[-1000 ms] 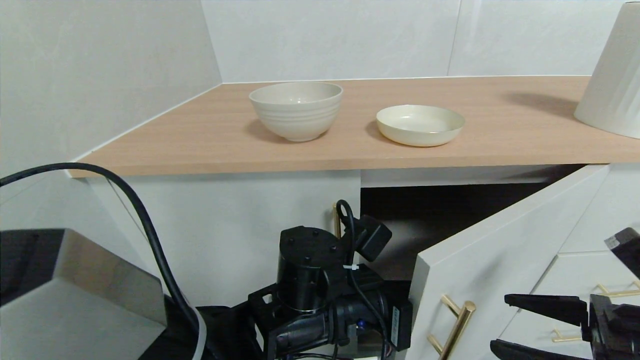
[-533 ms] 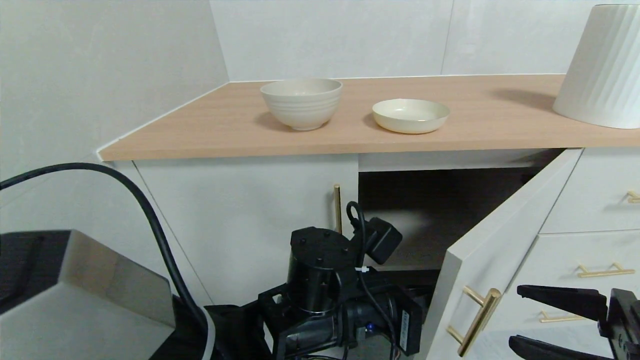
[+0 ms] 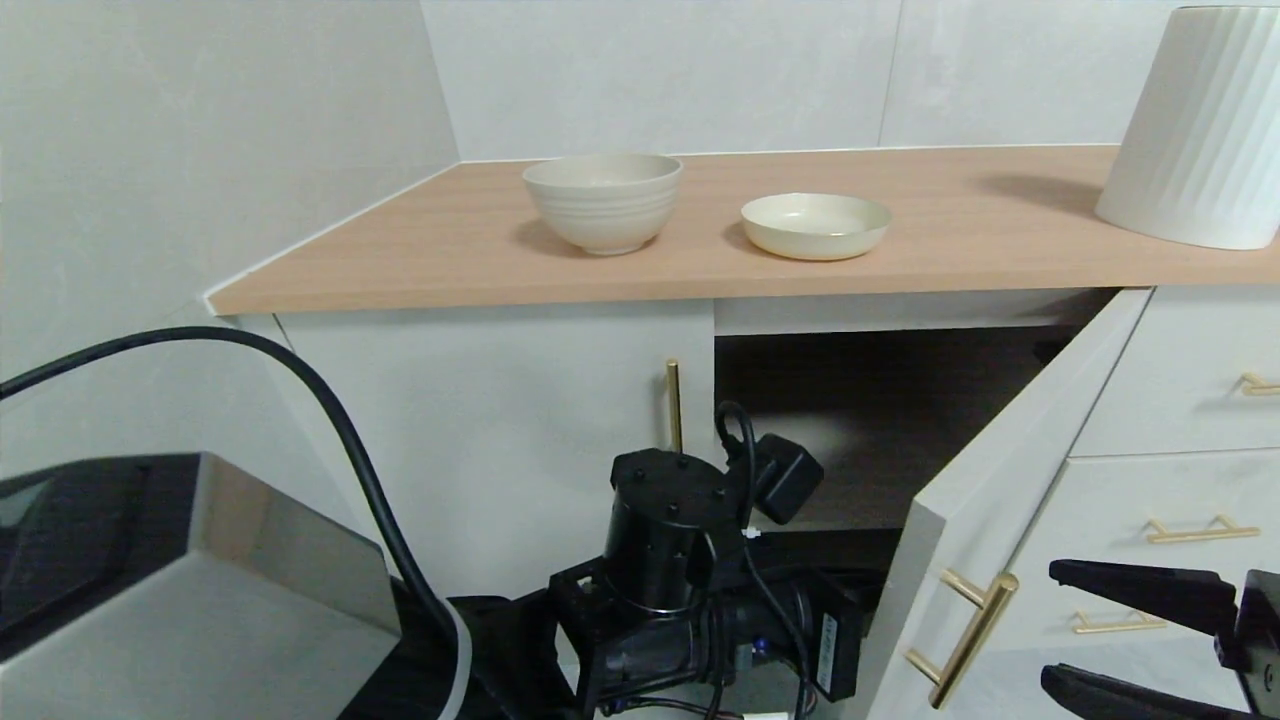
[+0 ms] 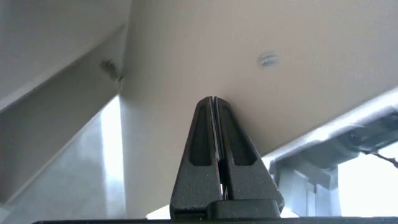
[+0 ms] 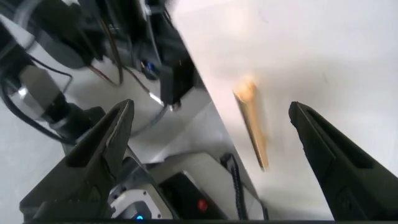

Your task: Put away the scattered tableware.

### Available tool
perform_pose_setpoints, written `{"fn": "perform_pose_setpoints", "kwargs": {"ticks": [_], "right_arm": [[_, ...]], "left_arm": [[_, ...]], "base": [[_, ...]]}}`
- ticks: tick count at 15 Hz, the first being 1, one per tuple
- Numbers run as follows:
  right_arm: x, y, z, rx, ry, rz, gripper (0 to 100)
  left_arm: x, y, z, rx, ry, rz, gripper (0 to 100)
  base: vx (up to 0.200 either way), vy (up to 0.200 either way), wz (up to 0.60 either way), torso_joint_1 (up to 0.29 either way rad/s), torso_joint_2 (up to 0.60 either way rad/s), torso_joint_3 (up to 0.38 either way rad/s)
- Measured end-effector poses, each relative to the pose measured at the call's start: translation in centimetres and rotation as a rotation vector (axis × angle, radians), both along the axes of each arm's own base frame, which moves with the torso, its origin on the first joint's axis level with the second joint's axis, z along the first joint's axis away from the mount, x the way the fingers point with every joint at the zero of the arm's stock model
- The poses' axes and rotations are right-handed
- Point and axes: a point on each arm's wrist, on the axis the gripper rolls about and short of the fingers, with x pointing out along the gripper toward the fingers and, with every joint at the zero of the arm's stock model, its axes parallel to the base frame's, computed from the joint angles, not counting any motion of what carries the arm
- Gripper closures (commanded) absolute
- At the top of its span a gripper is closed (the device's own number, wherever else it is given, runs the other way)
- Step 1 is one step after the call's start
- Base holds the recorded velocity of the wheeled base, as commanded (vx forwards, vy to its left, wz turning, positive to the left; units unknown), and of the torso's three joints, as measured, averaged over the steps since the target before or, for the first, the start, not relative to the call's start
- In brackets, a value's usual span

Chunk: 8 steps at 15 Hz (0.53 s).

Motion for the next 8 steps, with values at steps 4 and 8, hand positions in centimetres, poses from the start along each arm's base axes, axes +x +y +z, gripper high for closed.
{"fn": "perform_pose_setpoints", "kwargs": {"ticks": [4,8], "right_arm": [[-0.4,-0.3,0.4,0.013,-0.021,-0.001,0],[-0.9,-0.6,1.7,0.043,-0.065,-0.010,0]], "left_arm": [[0.6,-0.8,0.8,0.005,0.003,0.001,100],[1.1,-1.6,0.9,-0.006,-0.006,0.001,100]], "base": [[0.000,0.000,0.00,0.000,0.00,0.000],[0.000,0.000,0.00,0.000,0.00,0.000]]}}
